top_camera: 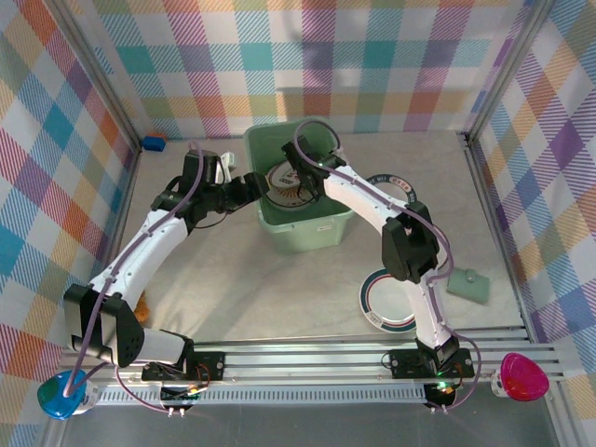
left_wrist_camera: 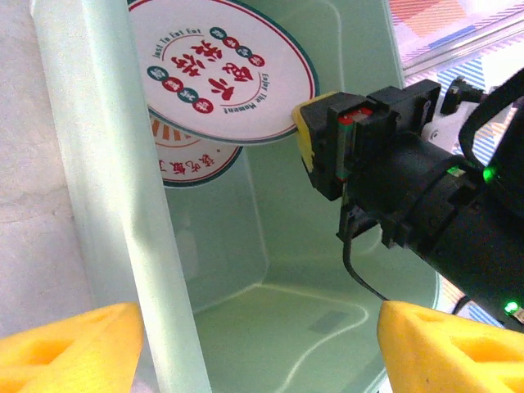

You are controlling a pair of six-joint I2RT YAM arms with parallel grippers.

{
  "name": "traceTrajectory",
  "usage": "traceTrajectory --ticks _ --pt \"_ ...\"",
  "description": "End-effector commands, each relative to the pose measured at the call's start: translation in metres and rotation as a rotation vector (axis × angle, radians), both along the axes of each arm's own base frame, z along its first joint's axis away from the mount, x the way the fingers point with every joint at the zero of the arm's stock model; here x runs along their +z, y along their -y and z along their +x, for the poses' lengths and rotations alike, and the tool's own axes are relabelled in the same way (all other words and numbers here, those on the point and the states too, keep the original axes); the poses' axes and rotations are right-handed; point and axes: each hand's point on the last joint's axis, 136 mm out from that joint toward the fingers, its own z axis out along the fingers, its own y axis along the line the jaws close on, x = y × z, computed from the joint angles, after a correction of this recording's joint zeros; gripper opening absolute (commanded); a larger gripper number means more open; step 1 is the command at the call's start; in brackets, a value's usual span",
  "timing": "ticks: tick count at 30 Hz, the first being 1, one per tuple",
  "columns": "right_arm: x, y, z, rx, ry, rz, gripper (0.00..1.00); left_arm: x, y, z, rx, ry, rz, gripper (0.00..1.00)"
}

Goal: Place the plates into the plastic bin on the countertop

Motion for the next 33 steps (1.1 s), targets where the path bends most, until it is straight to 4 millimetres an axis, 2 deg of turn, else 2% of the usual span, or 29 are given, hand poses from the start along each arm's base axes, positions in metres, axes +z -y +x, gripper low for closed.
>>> traceTrajectory --ticks 1,5,9,14,16,18,21,26,28,33 --pt "-0.014 -0.008 -0.005 -0.023 -0.038 0.015 0.0 0.007 -0.007 -0.004 0.005 0.02 0.026 0.75" --pt "-0.018 -0.007 -0.007 -0.024 -0.059 -0.001 0.1 0.009 -0.008 -0.005 0.005 0.021 0.028 0.76" --pt "-0.021 -0.007 -0.01 -0.009 -0.079 -0.027 0.26 0.011 -0.008 -0.005 0.007 0.024 0.029 0.75" --pt "-0.026 -0.009 -0.01 0.007 -0.093 -0.034 0.36 0.011 -0.01 -0.007 0.014 0.021 0.031 0.75" --pt "-0.027 -0.014 -0.01 0.03 -0.097 -0.023 0.45 0.011 -0.01 -0.007 0.015 0.021 0.033 0.76" --pt "-0.022 -0.021 -0.009 0.077 -0.092 -0.006 0.63 0.013 -0.011 -0.008 0.017 0.021 0.035 0.76" --pt "-0.017 -0.022 -0.01 0.104 -0.091 -0.011 0.78 0.014 -0.012 -0.009 0.022 0.025 0.038 0.76" --pt "-0.029 -0.023 -0.012 0.126 -0.133 0.013 0.82 0.014 -0.012 -0.009 0.028 0.022 0.026 0.76" --pt "-0.024 -0.028 -0.008 0.163 -0.108 0.016 0.83 0.016 -0.012 -0.01 0.03 0.025 0.022 0.76" --pt "0.035 -0.047 0.011 0.325 0.079 -0.001 0.84 0.019 -0.016 -0.012 0.035 0.034 0.045 0.76"
